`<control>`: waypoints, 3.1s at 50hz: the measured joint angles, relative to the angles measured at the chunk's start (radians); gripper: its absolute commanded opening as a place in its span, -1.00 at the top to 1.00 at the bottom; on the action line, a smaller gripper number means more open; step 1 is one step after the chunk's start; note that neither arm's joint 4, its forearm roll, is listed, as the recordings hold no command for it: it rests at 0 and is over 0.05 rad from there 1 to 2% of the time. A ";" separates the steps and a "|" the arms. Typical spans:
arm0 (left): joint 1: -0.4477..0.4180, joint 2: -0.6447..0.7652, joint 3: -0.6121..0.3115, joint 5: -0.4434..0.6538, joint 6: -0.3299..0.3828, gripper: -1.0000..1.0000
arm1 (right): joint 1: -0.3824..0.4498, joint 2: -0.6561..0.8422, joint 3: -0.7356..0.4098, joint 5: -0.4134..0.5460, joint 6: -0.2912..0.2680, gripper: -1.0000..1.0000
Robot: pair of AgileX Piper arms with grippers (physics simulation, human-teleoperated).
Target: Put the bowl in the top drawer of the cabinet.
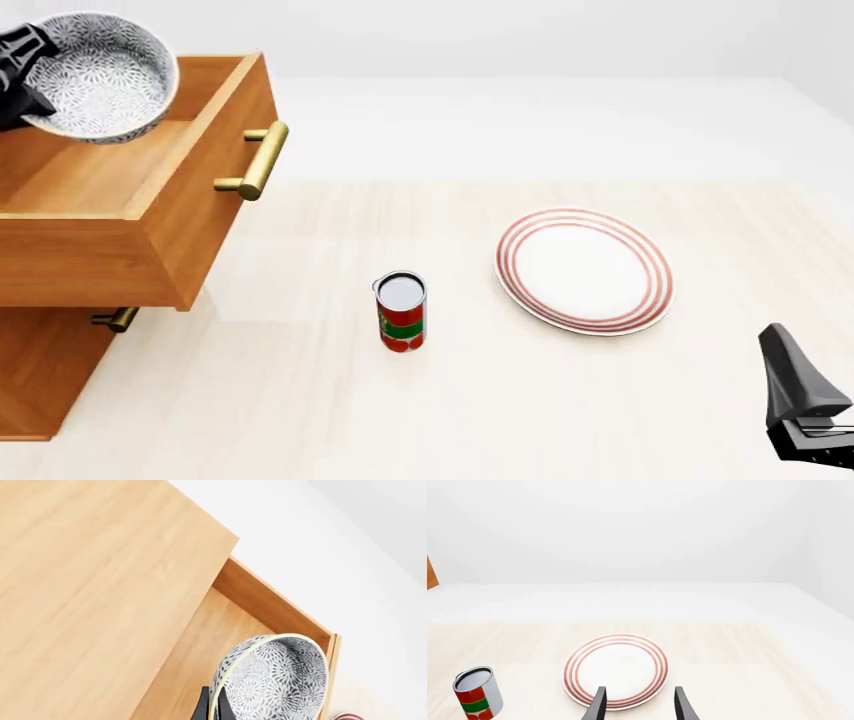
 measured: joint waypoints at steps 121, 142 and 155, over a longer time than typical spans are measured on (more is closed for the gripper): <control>-0.010 0.071 0.058 -0.090 0.058 -1.00 | 0.000 0.000 0.000 0.000 0.000 -1.00; -0.039 0.022 -0.002 -0.039 0.061 -1.00 | 0.000 0.000 0.000 0.000 0.000 -1.00; -0.110 -0.064 -0.035 -0.009 0.017 -1.00 | 0.000 0.000 0.000 0.000 0.000 -1.00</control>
